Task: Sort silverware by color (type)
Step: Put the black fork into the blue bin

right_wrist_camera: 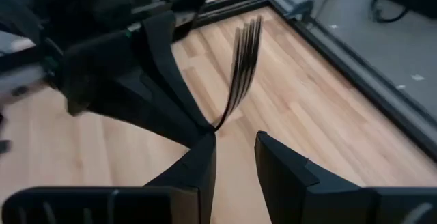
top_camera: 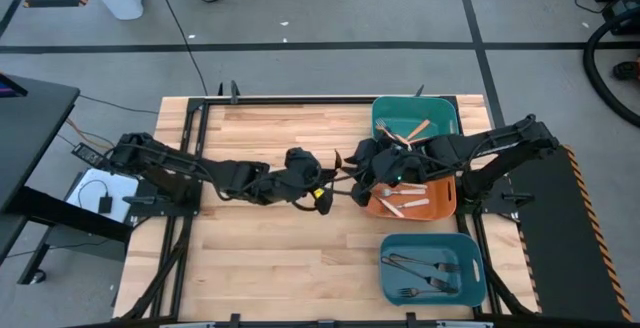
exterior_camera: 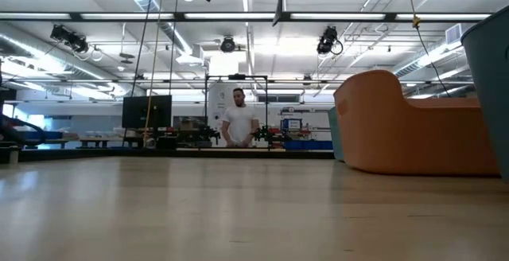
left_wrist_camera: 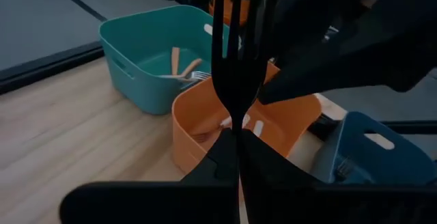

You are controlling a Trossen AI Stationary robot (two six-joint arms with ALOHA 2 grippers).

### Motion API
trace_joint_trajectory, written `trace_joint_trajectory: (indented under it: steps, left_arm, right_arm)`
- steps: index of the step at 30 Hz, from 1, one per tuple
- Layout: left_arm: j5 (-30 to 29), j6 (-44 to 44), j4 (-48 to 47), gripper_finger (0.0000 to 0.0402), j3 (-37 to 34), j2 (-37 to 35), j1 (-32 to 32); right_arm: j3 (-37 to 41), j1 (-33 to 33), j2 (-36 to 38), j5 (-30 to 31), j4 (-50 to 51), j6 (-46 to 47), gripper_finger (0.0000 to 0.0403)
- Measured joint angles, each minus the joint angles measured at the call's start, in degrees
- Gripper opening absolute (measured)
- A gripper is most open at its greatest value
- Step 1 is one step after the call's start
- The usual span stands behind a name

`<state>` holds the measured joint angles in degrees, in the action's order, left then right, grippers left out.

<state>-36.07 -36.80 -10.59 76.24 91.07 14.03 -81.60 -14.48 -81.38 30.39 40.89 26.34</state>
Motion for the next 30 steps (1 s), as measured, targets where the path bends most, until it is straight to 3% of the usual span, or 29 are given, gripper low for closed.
trace_joint_trajectory:
  steps: [11, 16, 19, 23, 30]
  left_arm:
    - [0.1, 0.5, -0.4, 0.0007, 0.0, 0.0, -0.2]
    - [0.1, 1.4, -0.2, 0.0007, 0.0, 0.0, -0.2]
    - [-0.1, 2.6, -0.1, 0.0008, 0.0, 0.0, -0.2]
    - [0.1, 2.7, -0.1, 0.0008, 0.0, 0.0, -0.5]
    - [1.4, 4.8, -0.4, 0.0025, 0.0, -0.1, -0.6]
  right_arm:
    - [0.0, 1.6, -0.1, -4.3, -6.8, -0.9, 0.0109]
    - [0.0, 2.4, -0.1, -2.2, -7.7, -0.5, 0.0107]
    - [0.0, 3.5, -0.1, -2.3, -7.9, 0.3, 0.0085]
    - [0.0, 4.2, -0.1, -2.7, -7.3, -0.6, 0.0017]
    - [0.0, 4.1, 0.1, -9.6, -6.6, -2.5, 0.0007]
